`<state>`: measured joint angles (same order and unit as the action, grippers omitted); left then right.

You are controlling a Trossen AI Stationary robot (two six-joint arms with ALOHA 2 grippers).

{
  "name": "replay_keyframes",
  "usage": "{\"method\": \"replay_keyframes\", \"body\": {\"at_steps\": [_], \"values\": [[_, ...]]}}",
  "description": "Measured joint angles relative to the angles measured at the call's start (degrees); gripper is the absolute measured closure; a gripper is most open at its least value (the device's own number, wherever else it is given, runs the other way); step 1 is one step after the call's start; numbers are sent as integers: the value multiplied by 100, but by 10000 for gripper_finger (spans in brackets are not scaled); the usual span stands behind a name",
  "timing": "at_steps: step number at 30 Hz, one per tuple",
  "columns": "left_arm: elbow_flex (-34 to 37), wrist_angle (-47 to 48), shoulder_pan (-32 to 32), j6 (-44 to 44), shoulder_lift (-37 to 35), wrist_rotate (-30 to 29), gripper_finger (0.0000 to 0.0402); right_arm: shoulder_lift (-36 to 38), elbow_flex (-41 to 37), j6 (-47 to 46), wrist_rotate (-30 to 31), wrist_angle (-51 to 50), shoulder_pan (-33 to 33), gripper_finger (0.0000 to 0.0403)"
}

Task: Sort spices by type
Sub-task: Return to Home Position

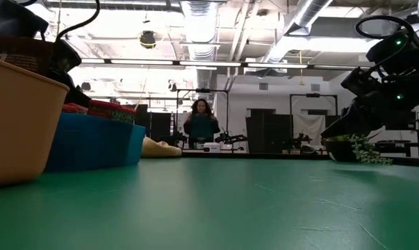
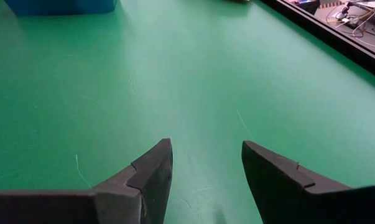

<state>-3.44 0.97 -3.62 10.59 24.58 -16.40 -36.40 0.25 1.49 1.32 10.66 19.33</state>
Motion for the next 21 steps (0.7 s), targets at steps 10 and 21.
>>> {"method": "replay_keyframes", "body": {"at_steps": [10, 21], "values": [[2, -4, 0, -2, 0, 2, 284, -1, 0, -1, 0, 2, 0, 180], [17, -374, 0, -24, 11, 2, 284, 0, 0, -1, 0, 0, 0, 180]]}}
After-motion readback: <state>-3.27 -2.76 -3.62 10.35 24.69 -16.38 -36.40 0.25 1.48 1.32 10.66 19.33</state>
